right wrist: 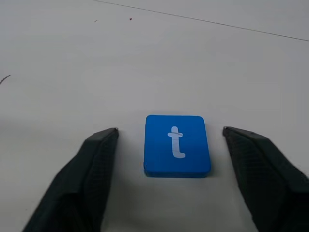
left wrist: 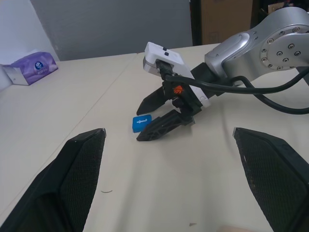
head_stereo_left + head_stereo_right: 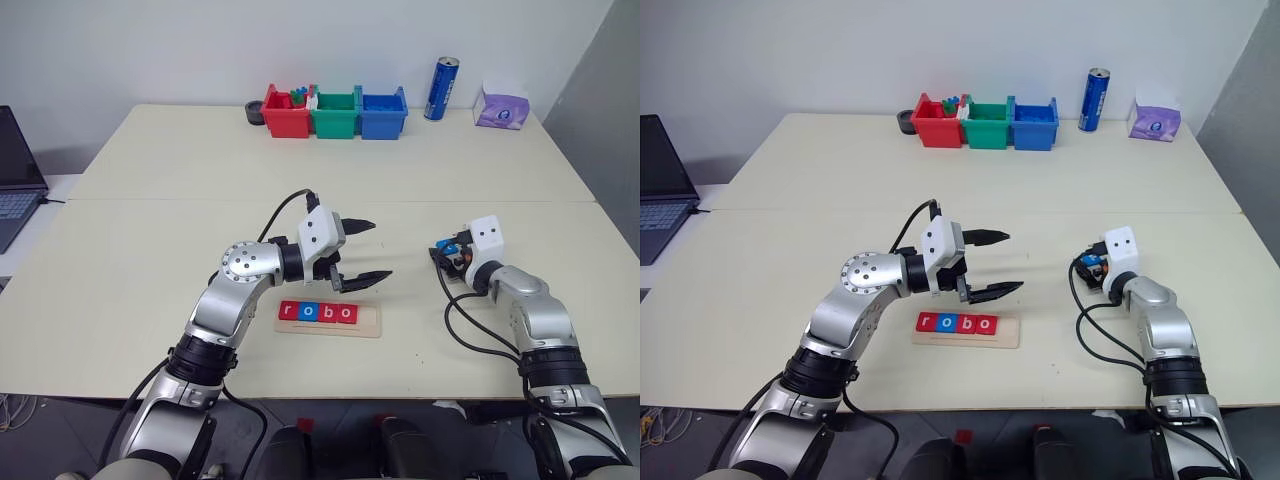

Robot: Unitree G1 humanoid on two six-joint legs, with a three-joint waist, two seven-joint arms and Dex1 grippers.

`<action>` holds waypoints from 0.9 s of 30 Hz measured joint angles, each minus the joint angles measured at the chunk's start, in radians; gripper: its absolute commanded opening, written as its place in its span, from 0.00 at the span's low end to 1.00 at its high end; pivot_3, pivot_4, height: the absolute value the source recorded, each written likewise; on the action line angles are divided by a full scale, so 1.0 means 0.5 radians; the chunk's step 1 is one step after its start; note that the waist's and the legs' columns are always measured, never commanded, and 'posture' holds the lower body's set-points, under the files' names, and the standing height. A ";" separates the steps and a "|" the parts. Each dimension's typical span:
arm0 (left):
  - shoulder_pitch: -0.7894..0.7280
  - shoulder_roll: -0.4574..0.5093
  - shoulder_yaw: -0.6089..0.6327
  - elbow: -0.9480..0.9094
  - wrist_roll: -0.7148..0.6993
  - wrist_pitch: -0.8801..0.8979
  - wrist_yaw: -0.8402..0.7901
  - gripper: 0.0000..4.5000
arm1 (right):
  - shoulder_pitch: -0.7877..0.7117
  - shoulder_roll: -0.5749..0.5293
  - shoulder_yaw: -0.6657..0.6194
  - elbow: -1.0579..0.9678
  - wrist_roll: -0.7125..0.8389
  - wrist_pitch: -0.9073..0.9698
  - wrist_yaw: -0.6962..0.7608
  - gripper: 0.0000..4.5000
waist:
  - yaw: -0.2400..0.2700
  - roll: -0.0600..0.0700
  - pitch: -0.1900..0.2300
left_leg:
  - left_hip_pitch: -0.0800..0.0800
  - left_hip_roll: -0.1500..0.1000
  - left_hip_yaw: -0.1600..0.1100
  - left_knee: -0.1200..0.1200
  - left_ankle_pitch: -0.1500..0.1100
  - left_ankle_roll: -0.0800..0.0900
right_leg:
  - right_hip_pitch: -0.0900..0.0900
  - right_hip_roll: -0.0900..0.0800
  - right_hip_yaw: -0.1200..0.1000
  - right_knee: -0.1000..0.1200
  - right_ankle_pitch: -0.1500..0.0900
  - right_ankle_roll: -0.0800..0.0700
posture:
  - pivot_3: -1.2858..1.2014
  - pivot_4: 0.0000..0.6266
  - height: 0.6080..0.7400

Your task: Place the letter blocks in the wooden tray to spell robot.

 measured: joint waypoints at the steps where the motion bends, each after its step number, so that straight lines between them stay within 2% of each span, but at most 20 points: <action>1: 0.000 0.000 0.000 0.001 0.000 0.000 0.000 1.00 | 0.000 0.000 0.000 0.000 0.000 0.000 -0.001 0.54 | 0.000 0.000 0.000 | 0.000 0.000 0.000 0.000 0.000 0.000 | 0.000 0.000 0.000 0.000 0.000 0.000 | 0.52 0.24 1.00; 3: 0.000 0.001 0.000 0.002 0.000 0.000 0.000 1.00 | 0.001 0.002 -0.001 -0.002 0.001 0.000 -0.003 0.37 | 0.000 0.000 0.000 | 0.000 0.000 0.000 0.000 0.000 0.000 | 0.000 0.000 0.000 0.000 0.000 0.000 | 0.52 0.24 1.00; 4: 0.000 0.002 0.000 0.002 0.000 0.000 0.000 1.00 | 0.003 0.003 -0.002 -0.008 0.001 0.001 -0.005 0.32 | 0.000 0.000 0.000 | 0.000 0.000 0.000 0.000 0.000 0.000 | 0.000 0.000 0.000 0.000 0.000 0.000 | 0.52 0.24 1.00; 8: -0.003 0.002 0.000 0.009 0.000 0.000 -0.002 1.00 | 0.065 0.011 -0.012 -0.109 0.004 0.034 -0.038 0.32 | 0.001 0.000 0.000 | 0.000 0.000 0.000 0.000 0.000 0.000 | 0.000 0.000 0.000 0.000 0.000 0.000 | 0.52 0.24 1.00; 12: -0.001 0.028 0.000 0.004 -0.005 0.003 -0.034 1.00 | 0.259 0.013 -0.014 -0.458 0.026 0.227 -0.068 0.32 | 0.003 0.000 0.000 | -0.001 0.001 -0.002 -0.001 0.000 0.000 | 0.000 0.000 -0.001 -0.001 0.000 0.000 | 0.52 0.24 1.00; 18: 0.154 0.227 0.007 -0.176 -0.122 0.070 -0.238 1.00 | 0.716 0.087 0.018 -1.342 0.170 0.819 -0.157 0.32 | -0.006 0.001 0.000 | 0.000 0.002 -0.002 -0.002 0.000 0.000 | -0.001 0.001 -0.001 0.000 -0.001 0.000 | 0.52 0.24 1.00; 23: 0.227 0.331 0.007 -0.296 -0.175 0.106 -0.354 1.00 | 0.864 0.225 0.165 -1.863 0.189 1.249 -0.354 0.32 | -0.004 0.001 -0.001 | 0.001 0.001 -0.003 -0.002 0.000 0.000 | 0.000 0.002 -0.001 0.001 -0.001 0.001 | 0.52 0.24 1.00; 27: 0.242 0.334 0.005 -0.315 -0.198 0.130 -0.371 1.00 | 0.874 0.289 0.293 -2.043 0.164 1.474 -0.492 0.32 | -0.004 0.001 -0.001 | 0.001 0.000 -0.002 -0.001 0.000 0.000 | 0.000 0.002 -0.001 -0.001 -0.001 0.001 | 0.52 0.24 1.00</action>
